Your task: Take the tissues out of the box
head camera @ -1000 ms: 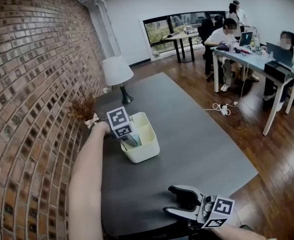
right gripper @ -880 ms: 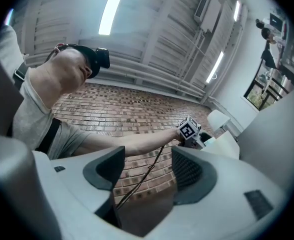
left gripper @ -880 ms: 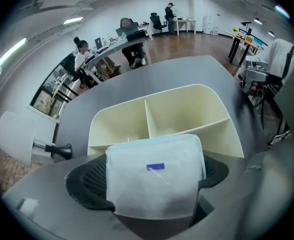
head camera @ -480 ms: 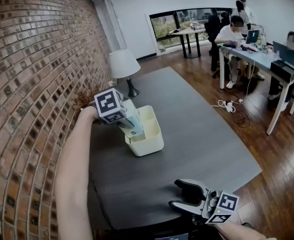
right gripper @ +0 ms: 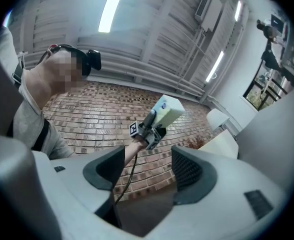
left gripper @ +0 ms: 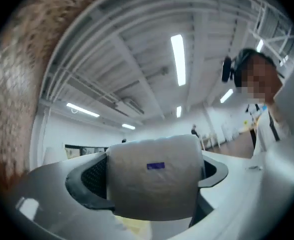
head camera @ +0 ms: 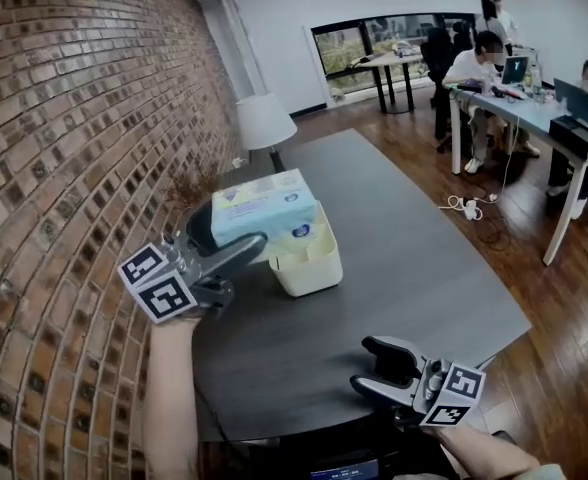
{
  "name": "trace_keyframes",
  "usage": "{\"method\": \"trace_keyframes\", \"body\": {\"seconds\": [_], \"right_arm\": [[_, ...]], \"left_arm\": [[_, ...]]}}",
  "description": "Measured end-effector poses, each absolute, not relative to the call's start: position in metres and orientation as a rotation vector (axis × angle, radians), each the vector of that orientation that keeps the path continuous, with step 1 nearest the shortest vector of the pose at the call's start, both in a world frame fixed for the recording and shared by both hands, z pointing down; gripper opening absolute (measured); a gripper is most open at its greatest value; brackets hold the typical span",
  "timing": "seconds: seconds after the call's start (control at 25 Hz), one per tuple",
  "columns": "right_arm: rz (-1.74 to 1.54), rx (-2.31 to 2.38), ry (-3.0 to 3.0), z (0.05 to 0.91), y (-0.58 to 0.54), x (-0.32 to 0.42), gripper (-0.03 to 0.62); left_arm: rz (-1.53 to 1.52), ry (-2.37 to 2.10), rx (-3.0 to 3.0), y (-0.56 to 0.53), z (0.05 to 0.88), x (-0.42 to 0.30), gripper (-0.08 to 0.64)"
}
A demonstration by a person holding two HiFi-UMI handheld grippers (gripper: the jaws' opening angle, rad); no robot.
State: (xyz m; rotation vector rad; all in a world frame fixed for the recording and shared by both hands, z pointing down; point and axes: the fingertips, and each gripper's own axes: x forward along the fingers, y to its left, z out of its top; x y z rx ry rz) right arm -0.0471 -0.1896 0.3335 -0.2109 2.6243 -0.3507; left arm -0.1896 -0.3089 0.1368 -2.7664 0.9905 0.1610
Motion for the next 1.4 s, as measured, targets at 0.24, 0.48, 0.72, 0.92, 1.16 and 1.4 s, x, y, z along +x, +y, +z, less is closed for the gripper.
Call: {"method": "trace_keyframes", "body": {"seconds": [0.24,0.48,0.72,0.92,1.16,1.4], "right_arm": [[-0.394,-0.233,2.602,0.333,-0.191,-0.042,0.307],[-0.413,-0.216,2.603,0.336,-0.186,-0.048,0.305],[-0.355,-0.213,2.630,0.330,-0.174,-0.048,0.305],[-0.331,-0.235,2.650,0.338,-0.159,-0.043,0.305],[-0.279,-0.172,2.719,0.351,-0.142,-0.050,0.304],[-0.290,-0.175,2.729,0.353,-0.144,-0.052,0.304]], "left_arm": [[1.318,0.776,-2.890,-0.191,0.200,-0.189,0.494],[1.631,0.781,-2.829,-0.125,0.277,-0.185,0.494],[1.820,0.747,-2.754,-0.087,0.308,-0.186,0.494],[1.872,0.747,-2.786,-0.076,0.337,-0.188,0.494],[1.824,0.772,-2.837,-0.076,0.347,-0.182,0.494],[1.819,0.776,-2.813,-0.075,0.345,-0.187,0.494]]}}
